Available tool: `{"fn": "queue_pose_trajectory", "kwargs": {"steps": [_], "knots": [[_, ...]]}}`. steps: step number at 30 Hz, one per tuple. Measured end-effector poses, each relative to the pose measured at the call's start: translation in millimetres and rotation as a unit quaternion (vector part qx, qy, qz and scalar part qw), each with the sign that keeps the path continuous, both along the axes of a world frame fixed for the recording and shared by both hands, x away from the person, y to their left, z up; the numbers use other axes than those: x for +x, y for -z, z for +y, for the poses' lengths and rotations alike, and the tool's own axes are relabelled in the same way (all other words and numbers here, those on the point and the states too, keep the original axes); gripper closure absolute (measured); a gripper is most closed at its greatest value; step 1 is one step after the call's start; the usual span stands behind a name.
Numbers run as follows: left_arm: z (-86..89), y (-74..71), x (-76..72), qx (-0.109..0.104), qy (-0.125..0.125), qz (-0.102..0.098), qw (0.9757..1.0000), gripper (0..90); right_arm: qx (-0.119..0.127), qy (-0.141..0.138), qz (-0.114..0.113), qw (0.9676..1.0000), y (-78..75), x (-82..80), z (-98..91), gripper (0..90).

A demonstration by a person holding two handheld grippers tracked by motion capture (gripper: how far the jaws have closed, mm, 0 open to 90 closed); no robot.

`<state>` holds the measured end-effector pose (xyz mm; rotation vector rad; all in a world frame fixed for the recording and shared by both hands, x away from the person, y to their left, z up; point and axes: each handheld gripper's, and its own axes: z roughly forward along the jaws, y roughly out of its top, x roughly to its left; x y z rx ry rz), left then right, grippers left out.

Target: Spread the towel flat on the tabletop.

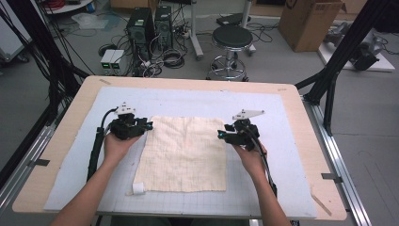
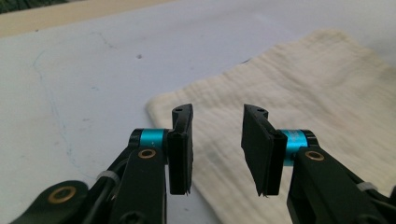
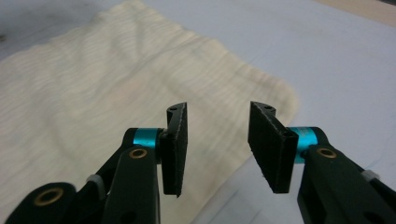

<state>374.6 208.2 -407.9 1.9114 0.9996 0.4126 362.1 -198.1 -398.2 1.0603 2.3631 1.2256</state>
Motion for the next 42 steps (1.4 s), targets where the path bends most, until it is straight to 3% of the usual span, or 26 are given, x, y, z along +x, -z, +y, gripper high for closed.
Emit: {"fn": "queue_pose_trajectory", "kwargs": {"steps": [4,9,16,18,21,26,28,29,34,36,39,42], "knots": [[0.9,1.6,-28.7,-0.005,0.025,-0.005,0.9997,61.5,0.012,-0.038,-0.009,0.9992,2.8,-31.1,-1.0,53.1],[5.3,2.0,-63.2,-0.013,0.054,-0.012,0.9984,60.6,-0.004,-0.079,-0.013,0.9968,8.0,-62.4,-1.8,52.2],[12.3,15.8,-101.9,-0.01,0.093,-0.005,0.9956,56.3,-0.008,-0.127,-0.009,0.9919,20.4,-92.7,-2.9,53.4],[11.7,21.6,-110.1,0.002,0.11,-0.002,0.994,55.3,-0.012,-0.135,-0.001,0.9908,26.5,-98.1,-2.2,55.1],[8.6,27.2,-117.3,0.017,0.129,0.007,0.9914,53.4,-0.041,-0.147,0.006,0.9883,33.3,-103.5,2.4,57.3],[5.6,30.2,-122.1,0.027,0.15,0.015,0.9882,53.1,-0.059,-0.155,0.016,0.986,39.6,-106.4,8.3,62.6],[5.0,33.3,-123.4,0.03,0.164,0.029,0.9855,57.3,-0.061,-0.153,0.021,0.9861,42.4,-106.6,8.8,65.9],[4.3,35.3,-123.7,0.042,0.17,0.036,0.984,61.2,-0.059,-0.15,0.024,0.9867,42.6,-106.6,8.3,67.2],[4.4,37.3,-126.1,0.054,0.159,0.024,0.9854,71.0,-0.054,-0.142,0.026,0.9881,43.5,-106.1,6.9,80.0],[4.7,37.3,-126.5,0.058,0.154,0.022,0.9861,75.0,-0.052,-0.149,0.031,0.9869,43.2,-106.5,7.7,87.9],[5.4,36.9,-128.0,0.061,0.157,0.021,0.9855,87.2,-0.057,-0.149,0.03,0.9867,42.2,-107.6,8.7,88.8],[5.1,36.3,-128.8,0.061,0.158,0.022,0.9854,88.3,-0.051,-0.15,0.036,0.9867,41.7,-108.2,7.5,89.0]]}}
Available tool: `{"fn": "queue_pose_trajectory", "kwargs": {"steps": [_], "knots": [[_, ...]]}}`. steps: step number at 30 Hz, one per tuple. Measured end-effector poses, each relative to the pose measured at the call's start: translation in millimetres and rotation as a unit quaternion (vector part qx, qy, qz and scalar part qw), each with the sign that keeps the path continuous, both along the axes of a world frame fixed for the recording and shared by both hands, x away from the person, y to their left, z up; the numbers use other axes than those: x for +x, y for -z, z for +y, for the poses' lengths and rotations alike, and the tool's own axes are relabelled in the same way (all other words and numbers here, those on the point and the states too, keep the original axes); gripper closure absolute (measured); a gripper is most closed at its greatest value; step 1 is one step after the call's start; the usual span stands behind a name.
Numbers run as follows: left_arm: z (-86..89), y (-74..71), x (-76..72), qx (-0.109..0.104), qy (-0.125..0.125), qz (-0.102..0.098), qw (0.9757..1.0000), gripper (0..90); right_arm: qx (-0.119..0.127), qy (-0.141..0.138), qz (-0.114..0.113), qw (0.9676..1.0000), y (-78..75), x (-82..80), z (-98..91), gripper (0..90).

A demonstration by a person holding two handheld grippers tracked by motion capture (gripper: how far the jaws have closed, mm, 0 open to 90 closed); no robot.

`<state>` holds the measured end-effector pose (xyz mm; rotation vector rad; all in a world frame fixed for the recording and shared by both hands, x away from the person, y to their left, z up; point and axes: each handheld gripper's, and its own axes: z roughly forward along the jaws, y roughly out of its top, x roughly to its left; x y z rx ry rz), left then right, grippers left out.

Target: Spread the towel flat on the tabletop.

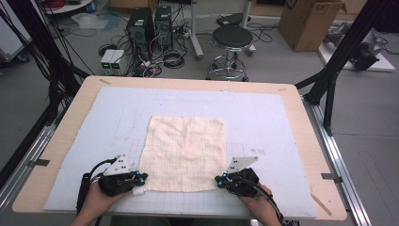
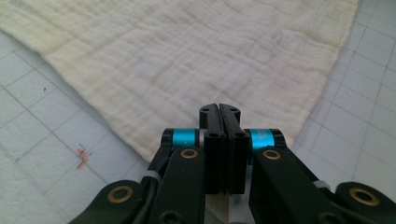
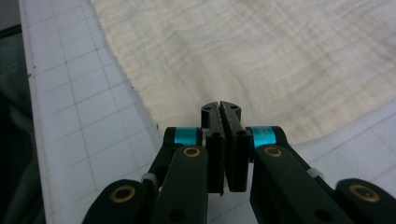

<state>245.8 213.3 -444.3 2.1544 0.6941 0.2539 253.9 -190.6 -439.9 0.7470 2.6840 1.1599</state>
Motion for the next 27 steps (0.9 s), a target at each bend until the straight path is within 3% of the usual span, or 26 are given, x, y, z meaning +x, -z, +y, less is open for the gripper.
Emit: {"fn": "queue_pose_trajectory", "kwargs": {"steps": [18,20,27], "knots": [[2.8,-4.8,-20.0,-0.015,0.022,-0.004,0.9996,88.6,0.014,-0.016,0.01,0.9997,-4.1,-20.1,-7.1,88.1],[3.6,-5.5,-20.2,-0.016,0.022,-0.006,0.9996,88.3,0.018,-0.013,0.01,0.9997,-4.0,-20.2,-7.0,80.7],[9.9,-7.5,-13.1,-0.045,0.0,-0.007,0.999,70.7,0.05,0.006,-0.001,0.9988,-8.1,-15.3,-11.5,64.9]]}}
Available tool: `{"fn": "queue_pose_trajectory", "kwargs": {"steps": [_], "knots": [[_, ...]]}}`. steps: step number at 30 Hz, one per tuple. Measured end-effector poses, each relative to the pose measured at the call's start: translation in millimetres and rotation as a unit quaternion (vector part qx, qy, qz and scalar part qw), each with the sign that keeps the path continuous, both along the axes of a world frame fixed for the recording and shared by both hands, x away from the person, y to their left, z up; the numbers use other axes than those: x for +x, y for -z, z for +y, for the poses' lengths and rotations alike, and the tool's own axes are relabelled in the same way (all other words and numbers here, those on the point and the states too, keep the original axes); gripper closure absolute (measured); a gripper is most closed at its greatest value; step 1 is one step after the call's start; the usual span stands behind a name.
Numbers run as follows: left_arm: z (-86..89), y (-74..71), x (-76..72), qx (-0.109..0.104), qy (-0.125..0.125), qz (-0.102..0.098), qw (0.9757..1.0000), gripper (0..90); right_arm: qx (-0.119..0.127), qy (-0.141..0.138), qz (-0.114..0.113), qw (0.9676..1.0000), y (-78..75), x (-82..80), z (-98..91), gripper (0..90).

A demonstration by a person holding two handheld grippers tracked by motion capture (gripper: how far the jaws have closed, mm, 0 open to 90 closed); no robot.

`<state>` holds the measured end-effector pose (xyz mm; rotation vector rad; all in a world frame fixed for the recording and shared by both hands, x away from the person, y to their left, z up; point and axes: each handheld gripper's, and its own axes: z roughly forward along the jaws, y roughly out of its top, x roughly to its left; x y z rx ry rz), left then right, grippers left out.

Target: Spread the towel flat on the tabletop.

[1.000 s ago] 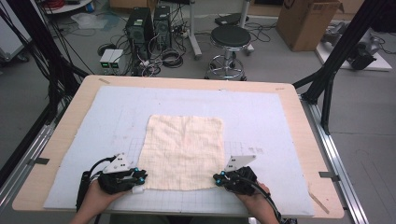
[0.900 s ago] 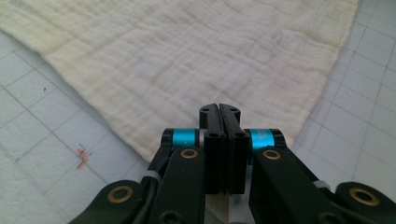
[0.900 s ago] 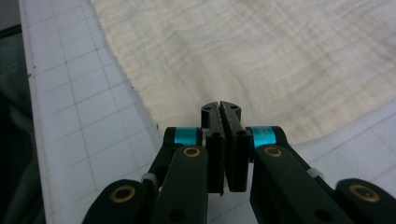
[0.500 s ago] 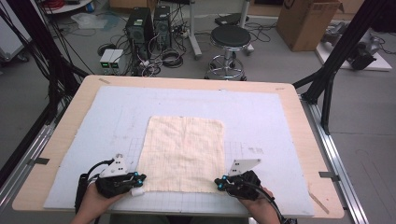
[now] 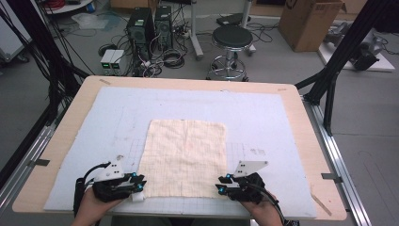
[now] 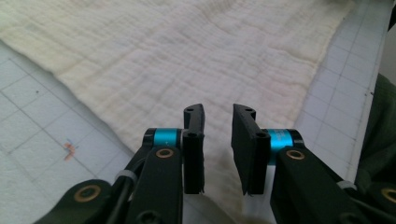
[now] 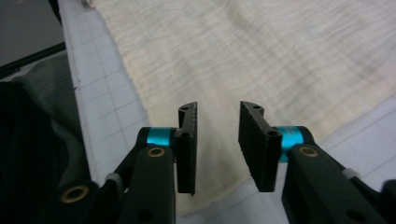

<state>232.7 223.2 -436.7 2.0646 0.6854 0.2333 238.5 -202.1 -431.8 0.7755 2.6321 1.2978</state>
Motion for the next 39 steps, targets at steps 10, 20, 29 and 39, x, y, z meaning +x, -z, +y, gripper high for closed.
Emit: {"fn": "queue_pose_trajectory", "kwargs": {"steps": [10,20,29,39], "knots": [[8.2,-3.5,7.5,-0.038,-0.023,-0.016,0.9989,59.4,0.036,0.042,-0.019,0.9983,-5.1,12.7,-12.1,51.0],[10.7,-5.1,11.7,-0.045,-0.045,-0.028,0.9976,50.9,0.042,0.059,-0.023,0.9971,-4.5,19.0,-12.5,39.4],[14.1,-6.6,15.6,-0.044,-0.064,-0.041,0.9962,46.2,0.039,0.062,-0.035,0.9967,-5.2,20.9,-12.6,34.9],[14.4,-6.8,16.9,-0.045,-0.074,-0.044,0.9953,42.1,0.045,0.074,-0.037,0.9956,-4.7,23.4,-13.2,31.2]]}}
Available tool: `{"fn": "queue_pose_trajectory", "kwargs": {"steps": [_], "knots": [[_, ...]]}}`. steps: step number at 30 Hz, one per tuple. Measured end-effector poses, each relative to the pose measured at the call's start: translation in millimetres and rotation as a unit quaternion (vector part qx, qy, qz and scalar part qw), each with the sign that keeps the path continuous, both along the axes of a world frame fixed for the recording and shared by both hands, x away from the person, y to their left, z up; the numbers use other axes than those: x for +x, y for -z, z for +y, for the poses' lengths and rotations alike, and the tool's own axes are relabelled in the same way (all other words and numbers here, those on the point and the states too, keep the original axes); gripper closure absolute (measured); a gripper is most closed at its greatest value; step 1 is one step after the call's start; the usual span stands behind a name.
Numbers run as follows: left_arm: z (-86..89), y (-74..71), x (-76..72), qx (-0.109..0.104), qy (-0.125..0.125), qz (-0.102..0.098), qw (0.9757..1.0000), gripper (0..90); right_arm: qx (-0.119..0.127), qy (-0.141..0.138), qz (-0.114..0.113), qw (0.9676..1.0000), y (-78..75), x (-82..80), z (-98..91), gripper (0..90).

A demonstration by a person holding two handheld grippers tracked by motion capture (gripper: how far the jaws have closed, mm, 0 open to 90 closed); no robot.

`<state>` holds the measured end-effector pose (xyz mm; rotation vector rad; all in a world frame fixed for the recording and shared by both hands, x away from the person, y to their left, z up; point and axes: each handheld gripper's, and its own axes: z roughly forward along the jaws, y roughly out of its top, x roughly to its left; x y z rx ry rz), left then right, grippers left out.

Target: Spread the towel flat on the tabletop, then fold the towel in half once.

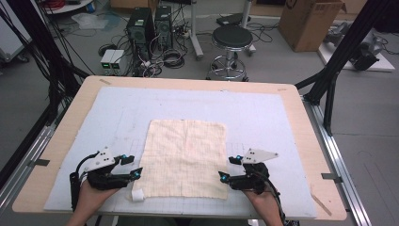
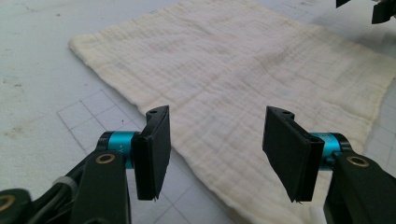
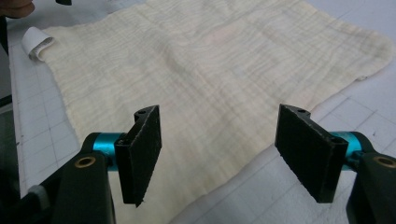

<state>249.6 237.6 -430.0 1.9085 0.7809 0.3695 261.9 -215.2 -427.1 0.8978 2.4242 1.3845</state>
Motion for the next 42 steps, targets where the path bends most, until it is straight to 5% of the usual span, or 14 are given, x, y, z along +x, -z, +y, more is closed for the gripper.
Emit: {"fn": "queue_pose_trajectory", "kwargs": {"steps": [27,38,42], "knots": [[-3.4,-2.0,4.1,0.019,0.002,-0.003,0.9998,36.4,-0.004,0.008,-0.005,0.9999,-0.4,9.4,3.0,26.1],[-8.5,-12.4,17.9,0.025,0.003,0.009,0.9996,34.8,0.0,0.016,0.037,0.9992,-6.9,27.8,-2.2,22.7],[-8.2,-15.5,30.6,0.023,-0.012,0.014,0.9996,35.6,-0.018,0.02,0.032,0.9991,-9.9,35.6,-0.3,22.1]]}}
